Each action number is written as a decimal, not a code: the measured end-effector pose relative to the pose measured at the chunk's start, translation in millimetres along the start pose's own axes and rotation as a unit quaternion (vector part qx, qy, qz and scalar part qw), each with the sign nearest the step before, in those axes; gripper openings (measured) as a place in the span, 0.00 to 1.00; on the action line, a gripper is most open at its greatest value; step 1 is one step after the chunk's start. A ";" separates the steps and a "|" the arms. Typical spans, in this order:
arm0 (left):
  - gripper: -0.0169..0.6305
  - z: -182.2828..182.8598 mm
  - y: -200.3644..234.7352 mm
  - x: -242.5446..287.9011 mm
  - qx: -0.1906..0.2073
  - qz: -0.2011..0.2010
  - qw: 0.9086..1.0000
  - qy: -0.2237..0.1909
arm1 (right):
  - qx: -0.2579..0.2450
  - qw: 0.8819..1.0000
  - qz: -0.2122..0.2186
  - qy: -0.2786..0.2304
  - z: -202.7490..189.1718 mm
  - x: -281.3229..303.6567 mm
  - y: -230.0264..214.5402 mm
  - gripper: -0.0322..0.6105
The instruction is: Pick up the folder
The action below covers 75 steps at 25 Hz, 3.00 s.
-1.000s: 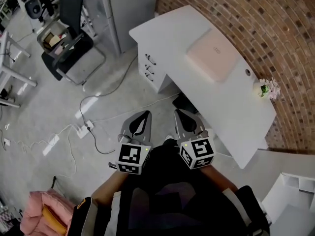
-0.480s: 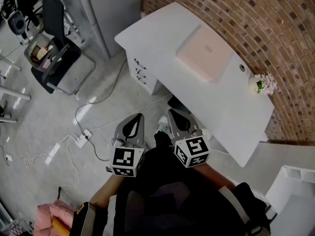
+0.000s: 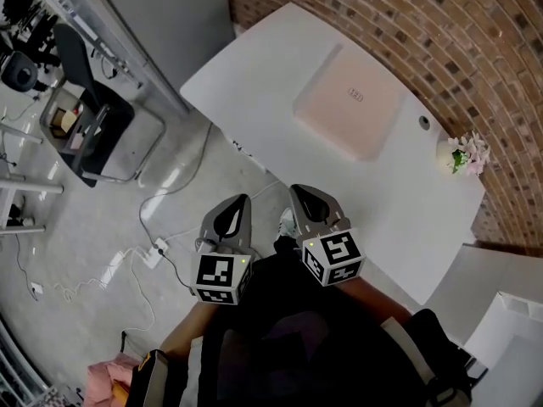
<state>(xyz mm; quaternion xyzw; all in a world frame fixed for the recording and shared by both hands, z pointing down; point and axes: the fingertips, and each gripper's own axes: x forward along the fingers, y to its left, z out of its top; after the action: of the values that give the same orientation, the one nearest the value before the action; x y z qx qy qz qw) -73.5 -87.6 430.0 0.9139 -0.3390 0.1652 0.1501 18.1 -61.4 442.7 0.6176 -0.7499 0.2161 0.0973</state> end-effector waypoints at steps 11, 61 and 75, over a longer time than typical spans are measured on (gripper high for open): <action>0.02 45.4 -47.7 101.1 0.014 -0.049 0.999 0.010 | 0.030 0.998 -0.054 -0.019 26.7 1.0 -119.5 0.05; 0.64 -51.1 -45.4 390.3 0.030 -0.278 0.908 0.313 | 0.368 0.873 -0.290 0.132 -111.1 45.3 -319.2 0.63; 0.63 -41.5 -57.1 394.6 0.052 -0.281 0.913 0.290 | 0.387 0.869 -0.280 0.132 -100.2 48.1 -314.1 0.58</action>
<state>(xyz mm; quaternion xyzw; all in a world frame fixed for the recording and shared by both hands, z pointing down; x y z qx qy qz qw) 238.9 -255.0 617.4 0.8901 -0.0003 0.3910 0.2343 299.7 -104.5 615.6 0.7556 -0.3822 0.5319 0.0049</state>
